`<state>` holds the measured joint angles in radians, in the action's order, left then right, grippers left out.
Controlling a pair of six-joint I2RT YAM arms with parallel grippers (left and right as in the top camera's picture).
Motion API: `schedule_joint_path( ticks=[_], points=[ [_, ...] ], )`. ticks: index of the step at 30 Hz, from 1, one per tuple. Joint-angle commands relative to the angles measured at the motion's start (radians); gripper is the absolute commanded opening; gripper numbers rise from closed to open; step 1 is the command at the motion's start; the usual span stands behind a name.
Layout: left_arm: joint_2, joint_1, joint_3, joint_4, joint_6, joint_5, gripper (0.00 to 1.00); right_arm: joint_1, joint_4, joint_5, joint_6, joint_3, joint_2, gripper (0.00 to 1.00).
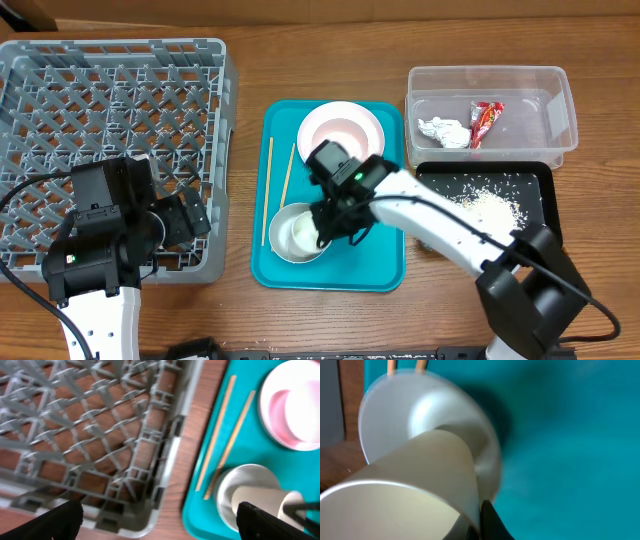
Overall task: Sort waste into correct bins and load items into the dishwasher
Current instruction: 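Grasp the white cup with the right gripper and lift it toward the left gripper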
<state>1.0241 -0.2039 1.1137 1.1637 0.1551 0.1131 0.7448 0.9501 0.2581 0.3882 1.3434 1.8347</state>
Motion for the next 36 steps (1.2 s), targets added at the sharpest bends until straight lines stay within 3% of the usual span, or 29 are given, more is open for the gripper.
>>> schedule_joint_path(
  ticks=[1, 7, 11, 15, 19, 26, 31, 36],
  points=[
    [0.003, 0.002, 0.018, -0.029, 0.002, 0.174, 0.99, -0.073, 0.012, -0.002, 0.005, 0.091, -0.1, 0.04],
    [0.03, 0.058, 0.016, -0.145, -0.061, 0.545, 1.0, -0.205, -0.019, 0.163, 0.005, 0.113, -0.201, 0.04],
    [0.093, 0.128, 0.016, -0.258, -0.108, 0.797, 1.0, -0.312, -0.062, 0.503, 0.004, 0.107, -0.204, 0.04],
    [0.177, 0.211, 0.016, -0.402, -0.108, 0.953, 1.0, -0.361, -0.135, 0.798, 0.002, 0.103, -0.204, 0.04],
    [0.259, 0.278, 0.016, -0.584, -0.107, 1.144, 1.0, -0.363, -0.201, 0.98, 0.003, 0.103, -0.204, 0.04],
    [0.322, 0.333, 0.017, -0.756, -0.076, 1.249, 0.98, -0.363, -0.235, 1.114, 0.003, 0.103, -0.204, 0.04],
    [0.322, 0.335, 0.017, -0.777, -0.061, 1.249, 0.89, -0.363, -0.235, 1.112, 0.003, 0.103, -0.204, 0.04],
    [0.322, 0.335, 0.017, -0.777, -0.061, 1.236, 0.72, -0.363, -0.235, 1.112, 0.003, 0.103, -0.204, 0.04]
  ],
)
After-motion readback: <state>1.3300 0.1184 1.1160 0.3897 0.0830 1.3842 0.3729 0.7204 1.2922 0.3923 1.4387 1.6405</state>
